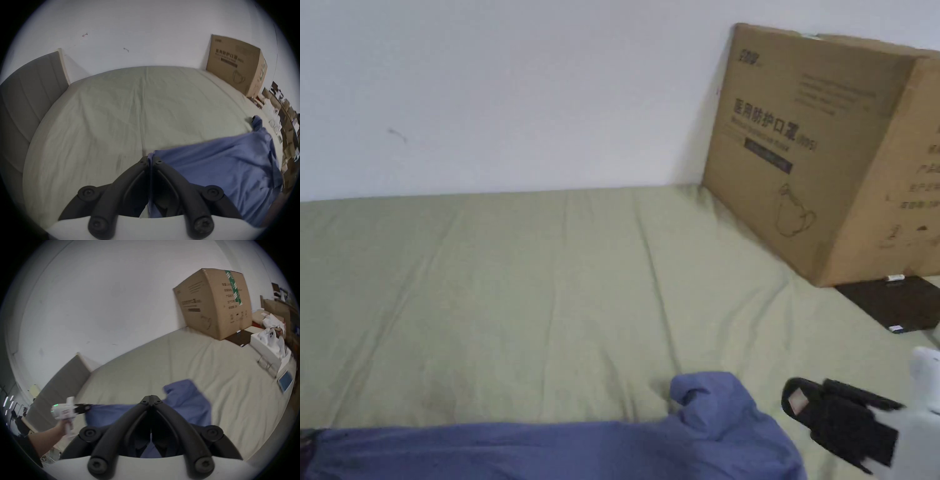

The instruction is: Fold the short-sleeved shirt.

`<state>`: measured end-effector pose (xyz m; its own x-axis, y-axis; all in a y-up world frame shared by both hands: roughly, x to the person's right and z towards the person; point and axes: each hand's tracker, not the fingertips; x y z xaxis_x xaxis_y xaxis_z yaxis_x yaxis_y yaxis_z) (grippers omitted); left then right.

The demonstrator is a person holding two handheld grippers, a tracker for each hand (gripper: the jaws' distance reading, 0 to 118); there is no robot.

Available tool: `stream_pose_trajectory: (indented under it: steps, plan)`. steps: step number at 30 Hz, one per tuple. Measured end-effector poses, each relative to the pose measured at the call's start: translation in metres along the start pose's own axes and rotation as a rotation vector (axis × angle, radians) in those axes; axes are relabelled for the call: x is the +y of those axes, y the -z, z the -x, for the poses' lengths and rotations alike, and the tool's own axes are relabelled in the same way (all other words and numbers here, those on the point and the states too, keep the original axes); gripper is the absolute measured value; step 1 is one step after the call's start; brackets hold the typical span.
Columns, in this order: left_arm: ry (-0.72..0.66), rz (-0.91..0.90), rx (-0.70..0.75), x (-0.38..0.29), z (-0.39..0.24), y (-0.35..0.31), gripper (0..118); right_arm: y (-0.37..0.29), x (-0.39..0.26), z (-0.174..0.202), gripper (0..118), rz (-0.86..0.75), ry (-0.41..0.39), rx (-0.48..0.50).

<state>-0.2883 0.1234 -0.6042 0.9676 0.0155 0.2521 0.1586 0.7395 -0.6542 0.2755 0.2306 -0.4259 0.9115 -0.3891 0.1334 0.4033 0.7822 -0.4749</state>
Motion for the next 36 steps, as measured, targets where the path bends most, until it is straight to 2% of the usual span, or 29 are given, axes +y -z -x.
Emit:
stream_pose_trajectory:
  steps: [1, 2, 3, 4, 5, 7, 8, 11, 13, 14, 15, 16, 17, 18, 19, 20, 22, 23, 24, 25, 26, 29, 30, 32, 33, 36]
  plan:
    - [0.005, -0.002, -0.003, 0.002, 0.001, -0.008, 2, 0.021, 0.013, -0.014, 19, 0.064, -0.002, -0.005]
    - [0.009, -0.007, -0.006, 0.003, 0.001, -0.017, 2, 0.051, 0.028, -0.022, 31, 0.155, 0.001, -0.049]
    - [0.016, -0.013, -0.007, 0.002, 0.001, -0.024, 2, 0.080, 0.036, -0.034, 75, 0.276, -0.019, -0.128]
    - [0.024, -0.016, -0.005, 0.001, 0.001, -0.030, 2, 0.101, 0.039, -0.043, 108, 0.364, -0.047, -0.147]
    - [0.033, -0.016, 0.001, 0.002, 0.001, -0.035, 2, 0.124, 0.039, -0.051, 115, 0.398, -0.031, -0.174]
    - [0.050, -0.014, 0.021, -0.003, 0.004, -0.041, 2, 0.165, 0.036, -0.059, 115, 0.518, -0.082, -0.244]
    - [0.049, -0.008, 0.022, -0.006, 0.007, -0.043, 2, 0.185, 0.032, -0.063, 115, 0.599, -0.133, -0.288]
    - [0.017, 0.015, 0.043, -0.012, 0.012, -0.047, 2, 0.220, 0.013, -0.065, 115, 0.668, -0.258, -0.407]
    - [-0.011, 0.036, 0.031, -0.016, 0.016, -0.044, 2, 0.231, 0.008, -0.064, 115, 0.671, -0.285, -0.404]
    - [-0.013, 0.041, 0.031, -0.018, 0.016, -0.044, 2, 0.232, 0.002, -0.060, 115, 0.700, -0.286, -0.367]
    - [-0.012, 0.047, 0.030, -0.020, 0.016, -0.044, 2, 0.234, -0.001, -0.058, 112, 0.739, -0.284, -0.351]
    - [-0.007, 0.054, 0.030, -0.022, 0.015, -0.043, 2, 0.237, -0.005, -0.056, 104, 0.764, -0.278, -0.352]
    - [0.002, 0.062, 0.031, -0.022, 0.015, -0.039, 2, 0.239, -0.008, -0.053, 88, 0.779, -0.277, -0.359]
    - [0.011, 0.067, 0.034, -0.024, 0.014, -0.039, 2, 0.234, -0.009, -0.049, 78, 0.767, -0.263, -0.322]
    - [0.015, 0.069, 0.036, -0.024, 0.013, -0.039, 2, 0.231, -0.009, -0.041, 67, 0.726, -0.299, -0.353]
    - [0.019, 0.070, 0.040, -0.025, 0.014, -0.038, 2, 0.229, -0.008, -0.036, 51, 0.712, -0.328, -0.337]
    - [0.011, 0.075, 0.037, -0.026, 0.014, -0.037, 2, 0.225, -0.006, -0.034, 6, 0.693, -0.353, -0.292]
    - [0.001, 0.075, 0.035, -0.026, 0.015, -0.040, 2, 0.222, -0.005, -0.030, 2, 0.681, -0.368, -0.273]
    - [-0.009, 0.074, 0.033, -0.027, 0.015, -0.042, 2, 0.232, -0.006, -0.040, 2, 0.675, -0.344, -0.274]
    - [-0.016, 0.074, 0.032, -0.027, 0.016, -0.044, 2, 0.230, -0.007, -0.040, 2, 0.644, -0.259, -0.309]
    - [-0.025, 0.074, 0.030, -0.026, 0.017, -0.050, 2, 0.225, -0.009, -0.034, 2, 0.639, -0.198, -0.230]
    - [-0.033, 0.052, 0.024, -0.018, 0.017, -0.074, 2, 0.199, 0.010, -0.023, 2, 0.501, -0.266, -0.213]
    - [-0.025, 0.033, 0.023, -0.012, 0.015, -0.085, 2, 0.161, 0.015, -0.005, 2, 0.478, -0.297, -0.277]
    - [-0.015, -0.010, 0.021, 0.003, 0.014, -0.108, 2, 0.131, 0.036, 0.011, 2, 0.417, -0.332, -0.259]
    - [-0.010, -0.041, 0.027, 0.012, 0.013, -0.122, 2, 0.130, 0.050, 0.019, 2, 0.374, -0.359, -0.202]
    - [-0.005, -0.122, 0.033, 0.042, 0.012, -0.161, 2, 0.100, 0.091, 0.037, 1, 0.268, -0.389, -0.195]
